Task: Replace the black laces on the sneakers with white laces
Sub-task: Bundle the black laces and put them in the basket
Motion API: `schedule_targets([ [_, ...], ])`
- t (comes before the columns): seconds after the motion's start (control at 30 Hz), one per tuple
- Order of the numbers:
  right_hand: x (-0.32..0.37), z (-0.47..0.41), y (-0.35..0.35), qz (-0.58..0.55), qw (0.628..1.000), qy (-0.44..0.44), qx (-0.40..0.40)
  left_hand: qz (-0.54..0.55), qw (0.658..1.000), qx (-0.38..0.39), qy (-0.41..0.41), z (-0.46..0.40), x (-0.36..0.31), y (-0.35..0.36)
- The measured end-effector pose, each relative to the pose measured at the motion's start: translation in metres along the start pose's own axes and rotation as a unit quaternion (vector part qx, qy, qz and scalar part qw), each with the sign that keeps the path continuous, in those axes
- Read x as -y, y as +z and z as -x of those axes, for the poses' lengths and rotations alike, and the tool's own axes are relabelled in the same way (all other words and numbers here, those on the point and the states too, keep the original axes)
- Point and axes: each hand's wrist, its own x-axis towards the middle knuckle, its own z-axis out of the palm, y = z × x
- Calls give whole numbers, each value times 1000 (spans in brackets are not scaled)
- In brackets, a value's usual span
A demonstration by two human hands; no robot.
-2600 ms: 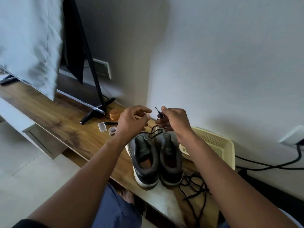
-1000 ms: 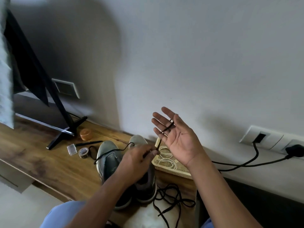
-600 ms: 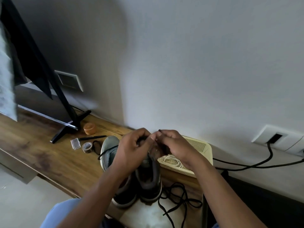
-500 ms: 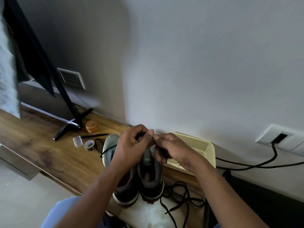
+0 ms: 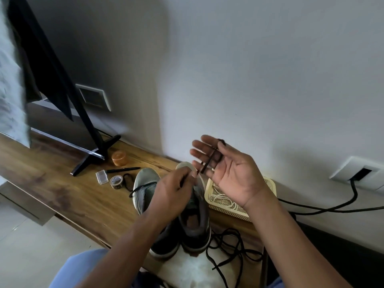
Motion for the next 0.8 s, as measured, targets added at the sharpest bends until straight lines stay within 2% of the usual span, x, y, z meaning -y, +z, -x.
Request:
schedule_targets([
  [0.07, 3, -1, -7, 30, 998, -24, -54, -25, 998, 31, 42, 3, -5, 1],
  [0.17, 3, -1, -15, 136, 982, -36, -124, -19, 994, 54, 89, 3, -12, 2],
  [0.3, -9, -1, -6, 291, 945, -35, -145, 15, 990, 56, 126, 3, -18, 0],
  [0.37, -15, -1, 0, 362, 924, -10, -123, 31, 990, 43, 132, 2, -20, -2],
  [0.43, -19, 0, 6, 379, 919, 33, -105, 52, 991, 12, 124, 1, -21, -8],
  [0.5, -20, 2, 9, 367, 923, 72, -89, 58, 992, -33, 103, -1, -19, -15],
  [0.63, -19, 6, 9, 356, 921, 159, -8, 83, 991, -93, 47, -8, -12, -26],
  [0.8, -17, 10, 14, 264, 937, 210, 93, 154, 985, -79, -3, -15, -8, -26],
])
